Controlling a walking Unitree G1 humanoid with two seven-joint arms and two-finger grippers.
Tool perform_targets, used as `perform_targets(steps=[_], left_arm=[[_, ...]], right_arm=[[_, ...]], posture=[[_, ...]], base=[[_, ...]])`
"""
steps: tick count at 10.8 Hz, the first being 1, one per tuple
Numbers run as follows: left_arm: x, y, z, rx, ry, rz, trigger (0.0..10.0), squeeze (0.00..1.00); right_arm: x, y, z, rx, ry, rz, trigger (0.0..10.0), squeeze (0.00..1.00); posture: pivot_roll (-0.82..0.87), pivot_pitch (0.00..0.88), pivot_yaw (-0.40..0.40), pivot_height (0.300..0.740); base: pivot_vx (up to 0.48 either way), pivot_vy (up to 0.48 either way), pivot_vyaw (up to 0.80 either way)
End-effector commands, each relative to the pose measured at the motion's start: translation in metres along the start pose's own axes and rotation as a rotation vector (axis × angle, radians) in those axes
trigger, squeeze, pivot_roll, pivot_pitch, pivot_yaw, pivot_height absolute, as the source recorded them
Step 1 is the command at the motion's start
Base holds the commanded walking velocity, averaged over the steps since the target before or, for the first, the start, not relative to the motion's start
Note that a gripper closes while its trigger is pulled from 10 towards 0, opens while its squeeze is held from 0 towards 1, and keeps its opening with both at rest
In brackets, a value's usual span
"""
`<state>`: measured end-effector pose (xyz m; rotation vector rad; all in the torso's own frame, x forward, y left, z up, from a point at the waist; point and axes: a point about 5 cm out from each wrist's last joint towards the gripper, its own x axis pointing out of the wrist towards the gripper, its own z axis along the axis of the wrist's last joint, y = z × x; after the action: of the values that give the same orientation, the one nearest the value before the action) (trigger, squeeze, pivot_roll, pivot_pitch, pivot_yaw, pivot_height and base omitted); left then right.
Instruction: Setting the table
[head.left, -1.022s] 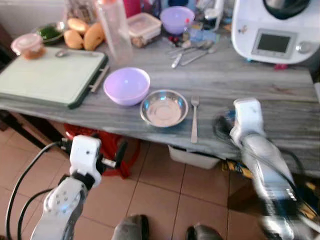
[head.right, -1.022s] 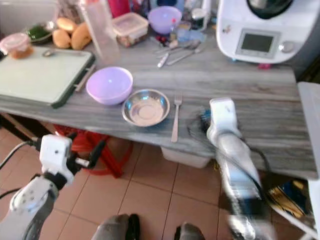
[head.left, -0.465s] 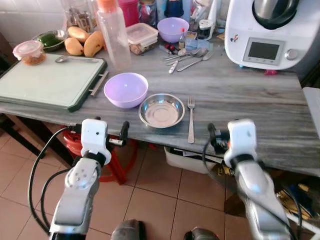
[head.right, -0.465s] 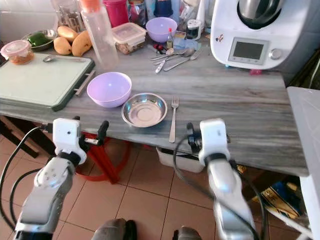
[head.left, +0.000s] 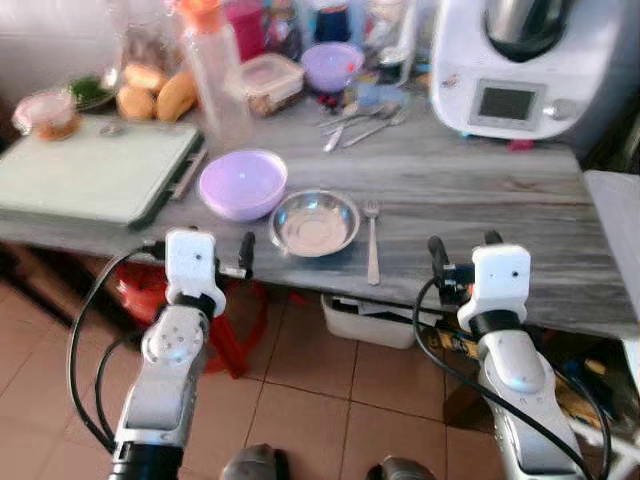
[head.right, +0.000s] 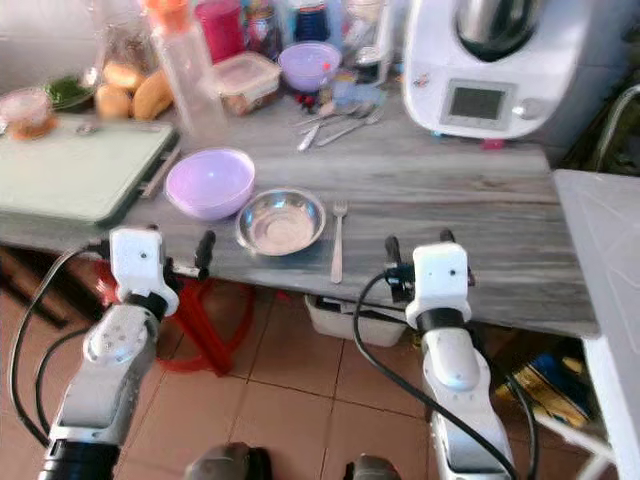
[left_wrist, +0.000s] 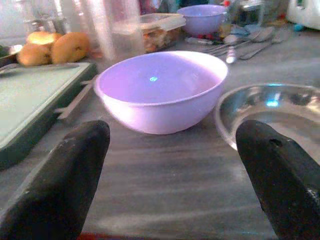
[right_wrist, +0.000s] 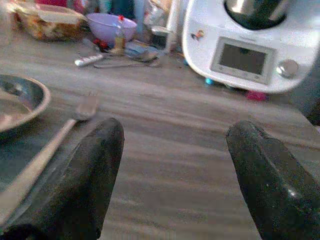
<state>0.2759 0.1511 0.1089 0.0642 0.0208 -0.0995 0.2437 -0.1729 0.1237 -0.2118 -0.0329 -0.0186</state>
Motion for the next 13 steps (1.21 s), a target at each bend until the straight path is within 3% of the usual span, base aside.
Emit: perform_targets(steps=[1,3,11,13], left_arm=[[0.0032,0.0012,0.0018,0.006,-0.012,0.008,10.0,0.00],[0.0058,-0.0005,0.0030,0.004,-0.021,0.004,10.0,0.00],[0.0010,0.0002,-0.0007,0.008,-0.015,0.003,10.0,0.00],[0.0010,0.0002,-0.0011,0.004,-0.012,0.004,10.0,0.00]], right_arm=[[0.0015,-0.0032,0.0003,0.010,-0.005,-0.022,10.0,0.00],[0.0025,-0.0009,0.0023,0.012,-0.019,0.000,10.0,0.00],[0.0024,-0.0015,-0.0011,0.018,-0.021,0.009,10.0,0.00],[0.0039,-0.0017,-0.0011,0.025,-0.020,0.017,10.0,0.00]], posture=[[-0.06,0.000,0.070,0.740],[-0.06,0.000,0.069,0.740],[-0.05,0.000,0.067,0.740],[-0.05,0.000,0.064,0.740]], base=[[0.000,0.000,-0.65],[0.000,0.000,-0.50],[0.000,0.000,0.00],[-0.249,0.000,0.00]])
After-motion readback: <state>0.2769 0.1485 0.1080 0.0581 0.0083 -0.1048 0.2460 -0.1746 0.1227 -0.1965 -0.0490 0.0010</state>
